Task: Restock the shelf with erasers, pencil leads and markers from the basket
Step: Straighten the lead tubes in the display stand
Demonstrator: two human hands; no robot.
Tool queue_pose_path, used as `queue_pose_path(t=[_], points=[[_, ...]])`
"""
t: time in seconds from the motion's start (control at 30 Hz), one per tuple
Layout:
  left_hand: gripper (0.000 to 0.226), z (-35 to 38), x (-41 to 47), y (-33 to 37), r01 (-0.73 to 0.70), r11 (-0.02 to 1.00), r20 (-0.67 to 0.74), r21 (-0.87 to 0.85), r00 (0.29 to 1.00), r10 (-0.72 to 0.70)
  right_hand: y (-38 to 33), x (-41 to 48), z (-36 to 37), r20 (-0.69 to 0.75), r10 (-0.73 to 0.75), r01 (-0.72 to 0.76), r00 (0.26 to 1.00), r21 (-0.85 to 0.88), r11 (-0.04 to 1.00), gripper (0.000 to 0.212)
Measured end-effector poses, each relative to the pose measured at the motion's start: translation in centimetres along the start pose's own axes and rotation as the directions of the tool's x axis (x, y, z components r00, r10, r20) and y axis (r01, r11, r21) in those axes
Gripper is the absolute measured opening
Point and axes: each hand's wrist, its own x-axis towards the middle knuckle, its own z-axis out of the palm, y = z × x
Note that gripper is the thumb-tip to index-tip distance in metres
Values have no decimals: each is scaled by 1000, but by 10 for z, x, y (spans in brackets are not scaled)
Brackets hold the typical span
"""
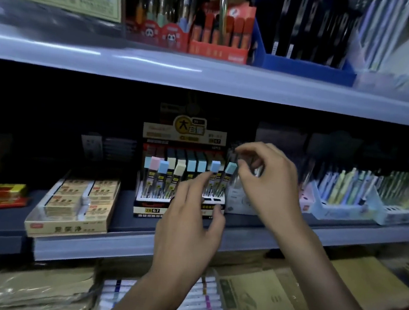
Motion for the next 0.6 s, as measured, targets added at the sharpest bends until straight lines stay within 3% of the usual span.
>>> queue_pose_path(t=[0.13, 0.3, 0.47, 0.6], points=[[59, 14, -1, -6, 129, 987, 60, -99, 990, -124, 7, -4, 0, 67, -14, 12, 998, 32, 999, 23], [70, 20, 4, -6, 263, 957, 157, -125, 957, -243, 11, -2, 7, 140, -130, 141, 982, -67, 988, 21], [69, 22, 11, -11, 337, 921, 151, -194, 938, -311, 12, 10, 12, 177, -218, 247, 960, -161, 956, 20], [60, 22, 13, -11, 297, 947, 97, -119, 953, -287, 14, 16, 19, 195, -235, 274, 952, -211, 938, 15]])
